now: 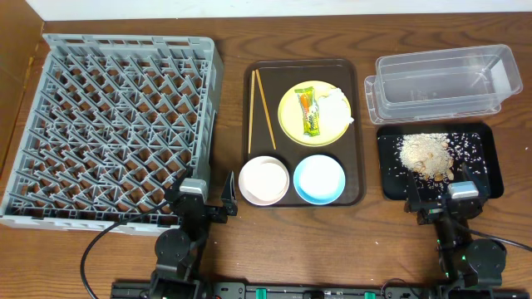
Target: Sort waste into correct bins and load items into the dishwasher
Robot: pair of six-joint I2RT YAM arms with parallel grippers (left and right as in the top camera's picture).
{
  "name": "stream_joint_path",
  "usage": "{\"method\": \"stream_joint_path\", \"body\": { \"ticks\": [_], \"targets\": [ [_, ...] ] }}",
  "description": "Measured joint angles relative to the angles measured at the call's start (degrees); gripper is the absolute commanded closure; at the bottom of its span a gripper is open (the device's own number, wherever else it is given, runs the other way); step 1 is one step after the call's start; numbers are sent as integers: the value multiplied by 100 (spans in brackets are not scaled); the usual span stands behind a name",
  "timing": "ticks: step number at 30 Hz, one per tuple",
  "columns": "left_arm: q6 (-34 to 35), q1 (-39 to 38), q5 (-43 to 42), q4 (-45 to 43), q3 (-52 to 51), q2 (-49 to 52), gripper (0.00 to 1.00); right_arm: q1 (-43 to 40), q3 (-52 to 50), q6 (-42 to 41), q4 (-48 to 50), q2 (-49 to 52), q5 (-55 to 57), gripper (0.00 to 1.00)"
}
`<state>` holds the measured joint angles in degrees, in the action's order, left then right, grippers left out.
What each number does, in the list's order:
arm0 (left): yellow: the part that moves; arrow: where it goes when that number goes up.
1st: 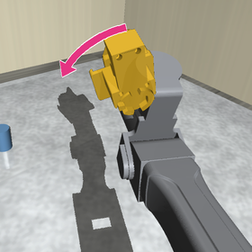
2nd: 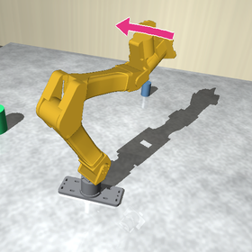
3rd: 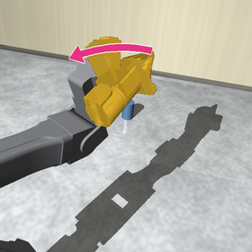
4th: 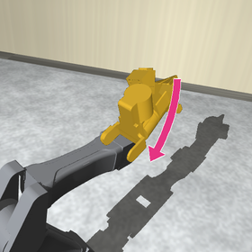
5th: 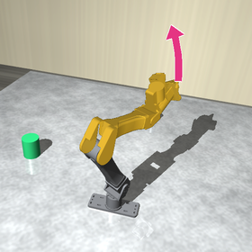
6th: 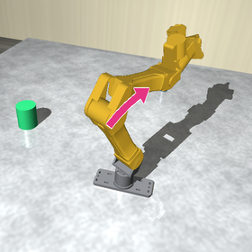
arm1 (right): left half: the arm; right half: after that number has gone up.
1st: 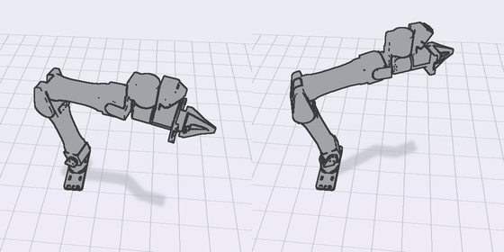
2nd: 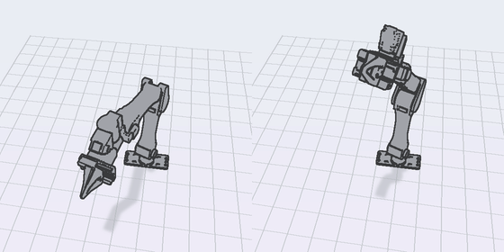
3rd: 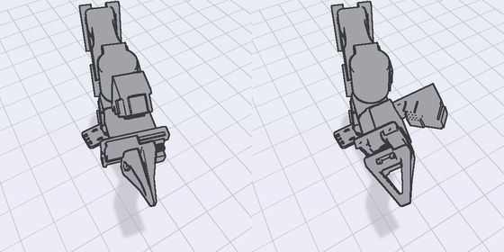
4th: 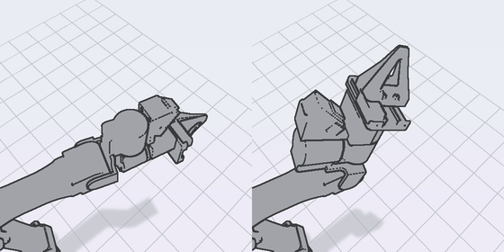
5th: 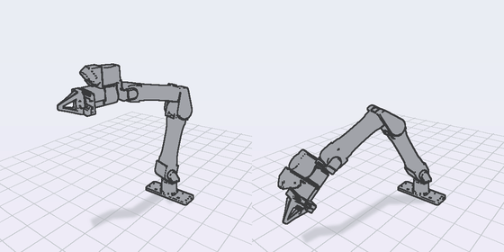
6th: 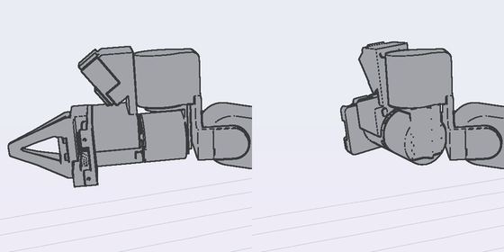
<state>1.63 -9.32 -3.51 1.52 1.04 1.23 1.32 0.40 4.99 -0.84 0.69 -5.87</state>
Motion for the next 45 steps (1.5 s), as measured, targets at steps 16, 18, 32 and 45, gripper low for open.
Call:
{"method": "stream_joint_path", "body": {
  "ticks": [16, 18, 32, 45],
  "targets": [
    [455, 7, -1399, 313, 1545, 905, 8, 2, 1499, -863, -638, 1327, -1690, 1],
    [459, 7, -1419, 739, 2129, 1412, 8, 0, 2103, -874, -800, 1908, -1753, 1],
    [505, 11, -1460, 2721, 5672, 5049, 8, 0, 6131, -1005, -2929, 6502, -3049, 1],
    [566, 11, -1462, 3351, 5674, 5608, 8, 1731, 7670, -1349, -3593, 9178, -2000, 2]
  ]
}}
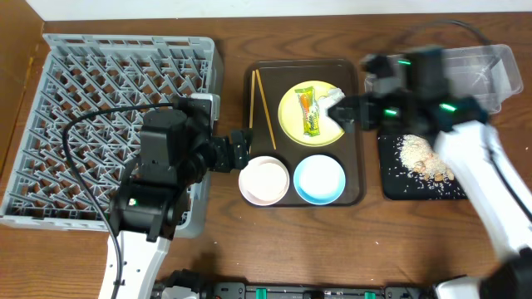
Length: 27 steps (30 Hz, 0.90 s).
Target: Sort waste into correct bins and load items into the dishwasher
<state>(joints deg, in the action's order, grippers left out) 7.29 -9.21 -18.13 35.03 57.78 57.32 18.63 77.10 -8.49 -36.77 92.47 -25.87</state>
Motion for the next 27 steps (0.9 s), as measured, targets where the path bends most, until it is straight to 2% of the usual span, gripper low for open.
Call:
{"method": "stream_joint_path", "body": {
  "ticks": [1, 4, 5, 9, 12, 13, 14, 15, 18, 23, 27],
  "targets": [
    [0, 0, 2, -2, 0, 57, 8, 236, 190, 35, 66, 293, 302, 8],
    [2, 0, 2, 9, 0, 111, 8, 717, 470, 85, 356, 957, 1058, 11],
    [2, 0, 2, 11, 0, 120, 8, 800, 501, 92, 479, 1126, 1259, 16],
    [2, 0, 2, 13, 0, 146, 8, 1069, 560, 129, 1106, 1930, 1921, 19],
    [17, 0, 2, 11, 0, 151, 8, 1141, 560, 92, 1403, 2444, 2240, 27],
    [28, 0, 0, 11, 0, 151, 8, 1139, 560, 72, 1486, 2592, 2317, 37],
    [52, 0, 0, 13, 0, 151, 8, 1139, 560, 76, 1552, 2712, 2393, 55],
    [74, 0, 0, 11, 0, 151, 8, 1137, 560, 24, 1604, 2809, 2439, 67],
    [214, 0, 0, 11, 0, 151, 8, 1128, 560, -131, 1648, 2968, 2483, 97],
    [343, 0, 0, 9, 0, 151, 8, 1113, 612, -354, 1491, 2887, 2483, 99],
    [363, 0, 0, 15, 0, 151, 8, 992, 623, -538, 1200, 2380, 2415, 99]
  ]
}}
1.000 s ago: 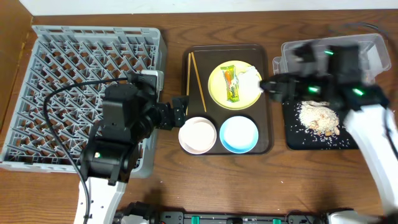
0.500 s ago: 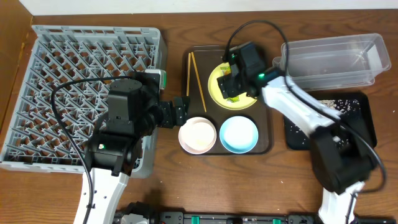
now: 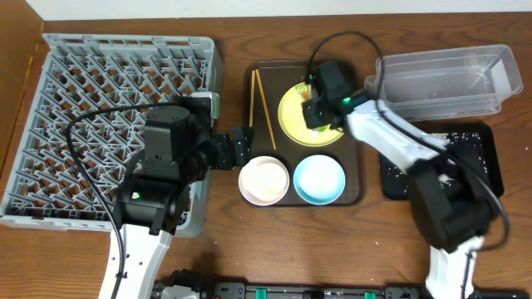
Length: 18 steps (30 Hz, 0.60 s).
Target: Sort waste into correct bins and load items into the dishwasher
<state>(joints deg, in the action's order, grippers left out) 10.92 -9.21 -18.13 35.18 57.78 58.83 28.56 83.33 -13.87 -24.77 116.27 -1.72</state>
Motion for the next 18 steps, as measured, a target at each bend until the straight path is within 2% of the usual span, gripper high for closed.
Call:
{"method": "stream_joint_path", "body": {
  "ticks": [4, 7, 11, 13, 14, 15, 18],
  "targets": [
    [4, 0, 0, 4, 0, 0, 8, -485, 57, -317, -385, -1067, -50, 99],
    [2, 0, 0, 68, 0, 0, 8, -1075, 219, -922, -925, -1670, 37, 99],
    [4, 0, 0, 140, 0, 0, 8, -2011, 275, -1985, -1325, -1746, 240, 99],
    [4, 0, -2, 153, 0, 0, 8, -2201, 273, -2243, -1152, -1499, 256, 68],
    [4, 0, 0, 153, 0, 0, 8, -2277, 271, -2352, -1040, -1333, 258, 40],
    [4, 0, 0, 160, 0, 0, 8, -2326, 262, -2435, -953, -1189, 262, 35],
    [4, 0, 0, 181, 0, 0, 8, -2396, 208, -2520, -649, -826, 234, 31]
  ]
}}
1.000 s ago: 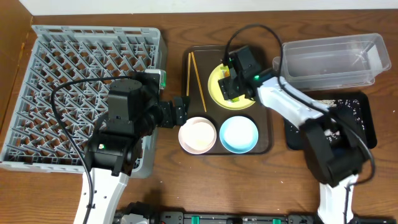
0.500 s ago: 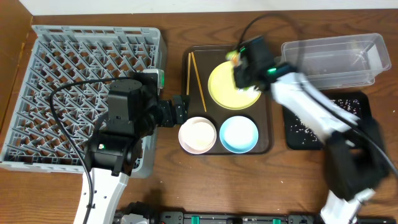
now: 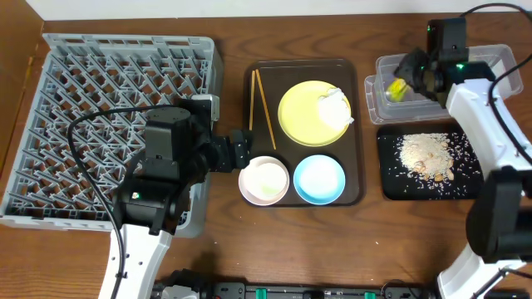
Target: Sort waste into correct bins and load items into the dishwasher
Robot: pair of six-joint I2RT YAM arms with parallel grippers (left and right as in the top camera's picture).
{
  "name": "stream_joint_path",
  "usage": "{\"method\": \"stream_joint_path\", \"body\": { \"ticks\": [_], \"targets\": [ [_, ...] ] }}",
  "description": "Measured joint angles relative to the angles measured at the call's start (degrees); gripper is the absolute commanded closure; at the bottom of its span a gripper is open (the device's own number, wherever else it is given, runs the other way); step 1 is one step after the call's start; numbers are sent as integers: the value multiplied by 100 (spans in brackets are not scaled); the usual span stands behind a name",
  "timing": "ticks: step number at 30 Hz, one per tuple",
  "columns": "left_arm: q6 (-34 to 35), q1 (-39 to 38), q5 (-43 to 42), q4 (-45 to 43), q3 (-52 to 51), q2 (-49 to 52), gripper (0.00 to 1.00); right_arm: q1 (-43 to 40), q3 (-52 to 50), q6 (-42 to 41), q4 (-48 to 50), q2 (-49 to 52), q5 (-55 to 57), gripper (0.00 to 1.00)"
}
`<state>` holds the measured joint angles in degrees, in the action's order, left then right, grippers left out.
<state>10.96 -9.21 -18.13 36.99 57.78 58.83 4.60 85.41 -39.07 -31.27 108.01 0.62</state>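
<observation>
A dark tray (image 3: 359, 124) holds a yellow plate (image 3: 301, 116) with a crumpled white tissue (image 3: 334, 108), a pair of chopsticks (image 3: 263, 108), a white bowl (image 3: 264, 181) and a blue bowl (image 3: 320, 178). My right gripper (image 3: 402, 85) hangs over the left end of the clear plastic bin (image 3: 465, 83), shut on a green-yellow snack wrapper (image 3: 398, 89). My left gripper (image 3: 242, 148) is open just above the white bowl's upper left rim. The grey dishwasher rack (image 3: 83, 116) stands at the left.
A black tray (image 3: 478, 178) with a heap of crumbs (image 3: 424, 155) lies under the clear bin on the right. The left arm's body covers the rack's right front corner. Black cables run over the rack and above the clear bin.
The wrapper has left the yellow plate: my right gripper, then down on the plate, now holds it over the clear bin's left end. The left gripper has hardly moved.
Both arms were parked at the table's front edge, the wrapper and tissue on the yellow plate. Then the left gripper was near the white bowl and the right one near the plate. The right gripper went onto the wrapper and now holds it over the clear bin.
</observation>
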Motion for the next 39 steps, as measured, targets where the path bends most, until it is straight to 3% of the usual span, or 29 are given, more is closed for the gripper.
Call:
{"method": "stream_joint_path", "body": {
  "ticks": [5, 10, 14, 19, 26, 31, 39],
  "targets": [
    [0, 0, 0, 28, 0, 0, 8, 28, -20, 433, 223, -101, -577, 36],
    [0, 0, -2, 20, 0, 0, 8, 697, -4, 1814, 83, -772, -1123, 33],
    [2, 0, -15, 33, 0, 0, 8, 1880, 4, 2632, 35, -625, -400, 30],
    [46, 0, -431, 33, 0, 0, 8, 2328, 2, 2887, 468, 295, 562, 33],
    [87, 0, -713, 177, 0, 0, 8, 2264, -7, 2809, 671, 1322, 933, 50],
    [85, 0, -748, 192, 0, 0, 8, 2269, -11, 2599, 614, 1572, 785, 98],
    [87, 0, -748, 275, 0, 0, 8, 2177, -26, 2269, 579, 1329, 295, 99]
  ]
}}
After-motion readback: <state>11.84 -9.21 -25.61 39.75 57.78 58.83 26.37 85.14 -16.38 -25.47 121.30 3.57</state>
